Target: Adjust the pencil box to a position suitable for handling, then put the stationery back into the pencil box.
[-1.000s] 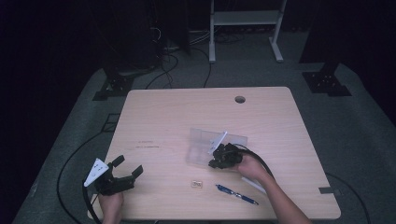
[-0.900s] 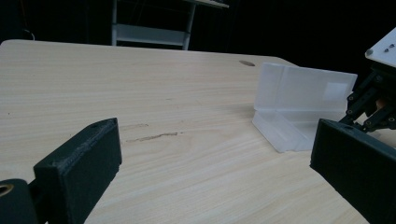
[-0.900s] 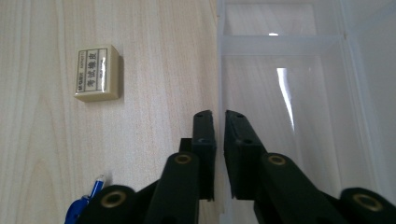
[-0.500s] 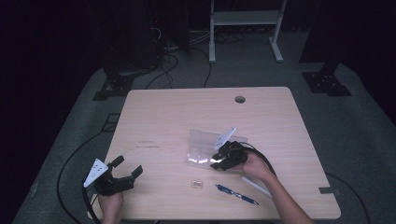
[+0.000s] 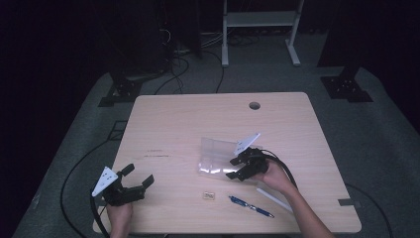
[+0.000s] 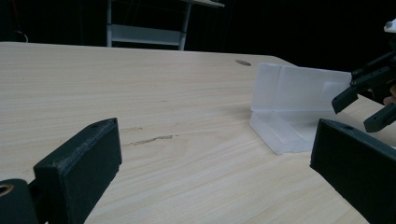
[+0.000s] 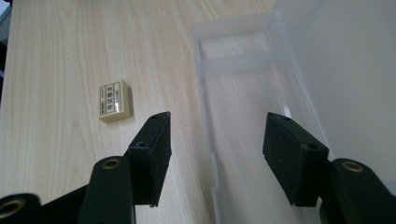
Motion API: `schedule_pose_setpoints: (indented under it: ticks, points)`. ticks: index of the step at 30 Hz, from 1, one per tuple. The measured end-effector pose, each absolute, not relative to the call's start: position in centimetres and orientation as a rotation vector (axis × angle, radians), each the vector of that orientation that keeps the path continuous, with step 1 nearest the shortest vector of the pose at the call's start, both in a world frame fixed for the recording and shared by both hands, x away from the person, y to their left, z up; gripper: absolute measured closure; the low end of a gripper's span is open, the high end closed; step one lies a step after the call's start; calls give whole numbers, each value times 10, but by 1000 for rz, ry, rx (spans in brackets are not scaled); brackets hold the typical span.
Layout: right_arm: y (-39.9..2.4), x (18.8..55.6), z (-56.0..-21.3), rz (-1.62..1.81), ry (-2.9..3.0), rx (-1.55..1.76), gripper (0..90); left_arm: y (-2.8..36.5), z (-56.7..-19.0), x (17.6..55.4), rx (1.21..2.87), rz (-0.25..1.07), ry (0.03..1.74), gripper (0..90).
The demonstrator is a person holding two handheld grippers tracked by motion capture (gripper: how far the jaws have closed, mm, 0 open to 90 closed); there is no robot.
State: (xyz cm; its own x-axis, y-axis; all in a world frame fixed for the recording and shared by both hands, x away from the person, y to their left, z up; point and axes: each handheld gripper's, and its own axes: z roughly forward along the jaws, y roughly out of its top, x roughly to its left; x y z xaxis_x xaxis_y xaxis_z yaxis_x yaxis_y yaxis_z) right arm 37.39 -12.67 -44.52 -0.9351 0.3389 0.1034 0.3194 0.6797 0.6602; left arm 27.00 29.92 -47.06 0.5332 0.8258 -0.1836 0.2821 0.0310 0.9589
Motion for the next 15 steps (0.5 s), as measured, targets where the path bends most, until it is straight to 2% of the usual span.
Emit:
schedule_pose_setpoints:
  ticks: [15]
  points:
    - [-172, 354, -445, 1161, 2753, 682, 390, 296, -471, 271, 1539, 548, 980, 11]
